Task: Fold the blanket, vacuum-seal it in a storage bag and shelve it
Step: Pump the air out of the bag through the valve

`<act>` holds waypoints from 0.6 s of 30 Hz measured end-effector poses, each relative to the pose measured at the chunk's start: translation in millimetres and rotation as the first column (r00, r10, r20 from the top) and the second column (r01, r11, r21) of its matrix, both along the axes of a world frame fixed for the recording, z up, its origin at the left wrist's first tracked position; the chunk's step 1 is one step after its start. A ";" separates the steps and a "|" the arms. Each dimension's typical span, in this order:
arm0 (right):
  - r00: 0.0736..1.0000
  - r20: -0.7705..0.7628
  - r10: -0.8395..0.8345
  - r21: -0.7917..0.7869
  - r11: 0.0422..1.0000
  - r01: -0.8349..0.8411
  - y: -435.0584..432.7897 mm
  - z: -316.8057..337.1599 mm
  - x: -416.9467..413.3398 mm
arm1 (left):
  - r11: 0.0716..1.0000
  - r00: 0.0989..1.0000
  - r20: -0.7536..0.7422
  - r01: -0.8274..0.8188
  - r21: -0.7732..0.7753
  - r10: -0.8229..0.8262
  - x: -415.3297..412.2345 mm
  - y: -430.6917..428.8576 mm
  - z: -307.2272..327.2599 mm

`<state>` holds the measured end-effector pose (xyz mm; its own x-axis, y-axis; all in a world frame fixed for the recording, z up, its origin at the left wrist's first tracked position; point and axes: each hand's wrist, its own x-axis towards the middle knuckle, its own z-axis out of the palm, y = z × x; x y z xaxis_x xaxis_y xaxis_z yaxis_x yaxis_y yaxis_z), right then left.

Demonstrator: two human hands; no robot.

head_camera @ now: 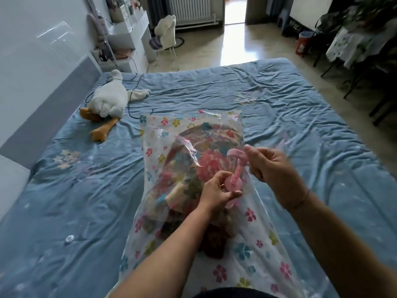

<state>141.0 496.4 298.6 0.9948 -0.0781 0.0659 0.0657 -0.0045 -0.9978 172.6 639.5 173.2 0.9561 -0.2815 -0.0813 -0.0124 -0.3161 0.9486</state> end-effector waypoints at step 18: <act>0.998 -0.026 -0.064 -0.319 0.946 0.053 13.3 -40.1 -0.1 | 0.999 0.999 0.001 0.045 0.005 -0.045 8.2 12.2 -19.5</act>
<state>140.9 509.7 258.4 0.9912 -0.1167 0.0619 0.0208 -0.3251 -0.9455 180.8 651.7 153.7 0.9425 -0.3238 -0.0821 -0.0275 -0.3204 0.9469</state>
